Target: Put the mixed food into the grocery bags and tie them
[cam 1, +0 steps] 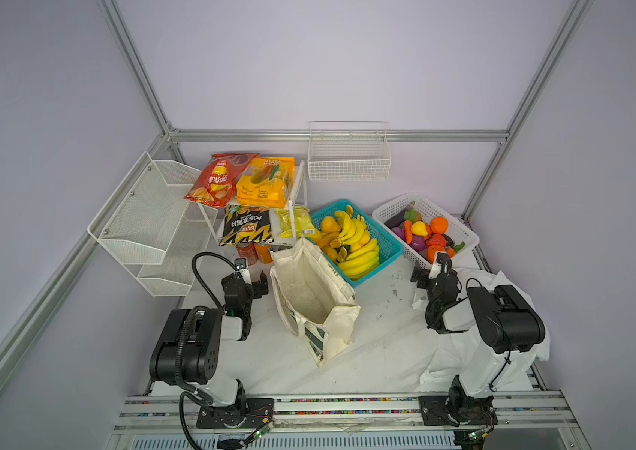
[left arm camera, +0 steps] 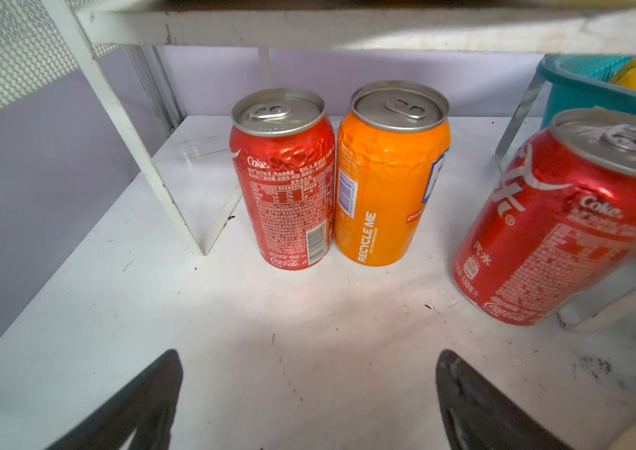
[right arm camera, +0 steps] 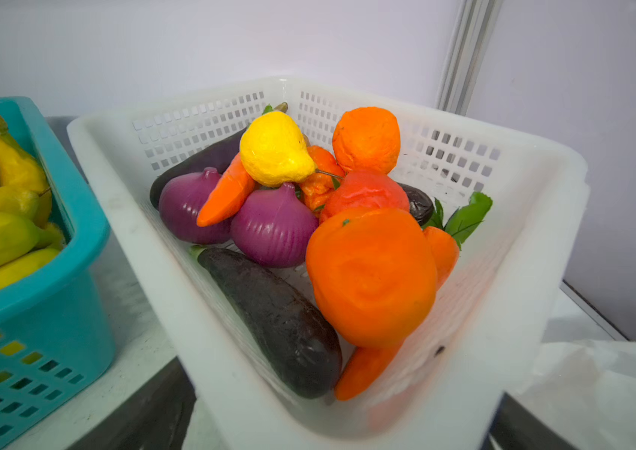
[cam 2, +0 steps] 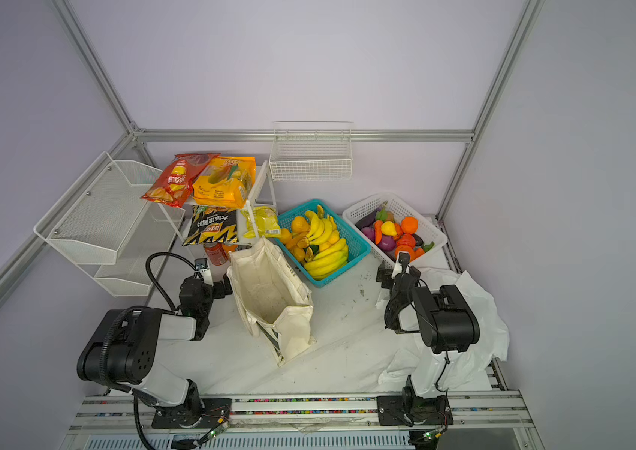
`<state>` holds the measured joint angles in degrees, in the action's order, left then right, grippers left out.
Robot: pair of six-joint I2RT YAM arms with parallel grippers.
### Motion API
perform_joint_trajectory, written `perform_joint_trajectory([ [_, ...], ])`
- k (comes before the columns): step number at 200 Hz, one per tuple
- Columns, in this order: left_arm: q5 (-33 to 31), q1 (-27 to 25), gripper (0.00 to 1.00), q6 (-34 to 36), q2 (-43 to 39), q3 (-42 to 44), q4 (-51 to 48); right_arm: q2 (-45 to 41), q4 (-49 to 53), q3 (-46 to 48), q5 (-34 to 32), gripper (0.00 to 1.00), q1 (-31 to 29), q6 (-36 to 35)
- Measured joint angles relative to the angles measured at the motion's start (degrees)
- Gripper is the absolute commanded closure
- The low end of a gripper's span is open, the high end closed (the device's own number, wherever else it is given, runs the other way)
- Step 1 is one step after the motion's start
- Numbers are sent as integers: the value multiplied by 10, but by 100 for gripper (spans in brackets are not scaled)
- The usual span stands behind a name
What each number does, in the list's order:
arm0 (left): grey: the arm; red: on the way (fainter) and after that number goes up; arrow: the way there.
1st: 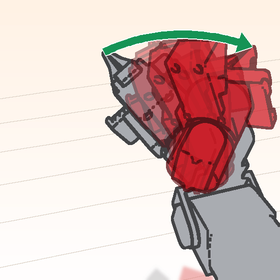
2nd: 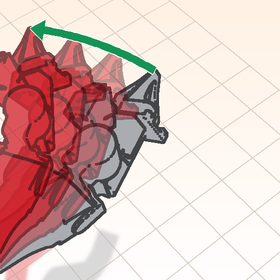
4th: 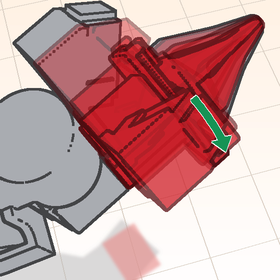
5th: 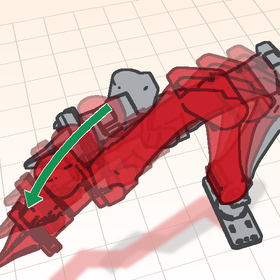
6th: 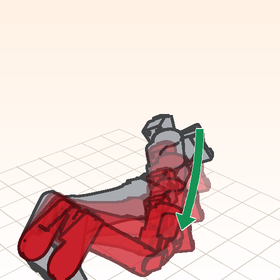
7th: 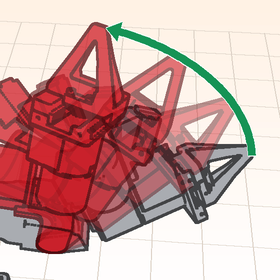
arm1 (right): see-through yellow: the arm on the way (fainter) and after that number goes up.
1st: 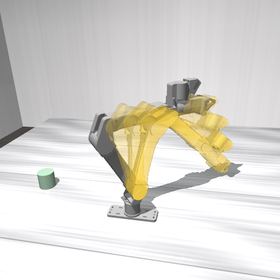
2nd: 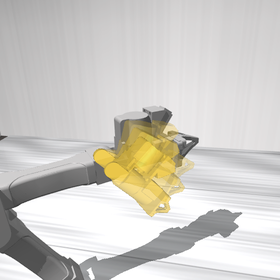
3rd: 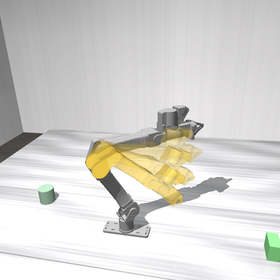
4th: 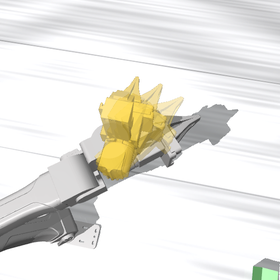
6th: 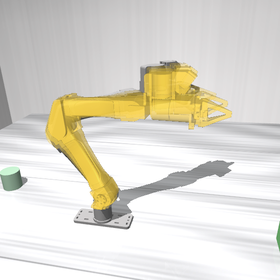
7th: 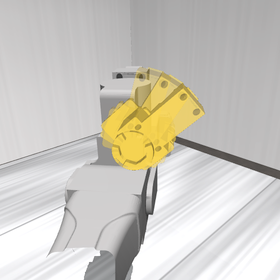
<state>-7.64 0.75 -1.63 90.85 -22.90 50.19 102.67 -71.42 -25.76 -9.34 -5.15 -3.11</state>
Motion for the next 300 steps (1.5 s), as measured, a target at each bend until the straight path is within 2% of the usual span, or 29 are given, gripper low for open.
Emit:
perform_joint_trajectory([
  [228, -2, 0, 0, 0, -7, 0, -6, 0, 0, 0, 0, 3, 0, 1],
  [243, -13, 0, 0, -2, -53, 1, -50, -4, 6, 0, 0, 3, 0, 0],
  [258, -49, 0, 0, -37, -148, 0, -114, -40, 42, 0, -14, 3, -4, 3],
  [279, -90, 0, 0, -105, -266, -11, -204, -160, 135, -4, -61, 3, -14, 63],
  [300, -85, 0, 2, -191, -345, -25, -303, -292, 198, -26, -67, 12, -16, 119],
])
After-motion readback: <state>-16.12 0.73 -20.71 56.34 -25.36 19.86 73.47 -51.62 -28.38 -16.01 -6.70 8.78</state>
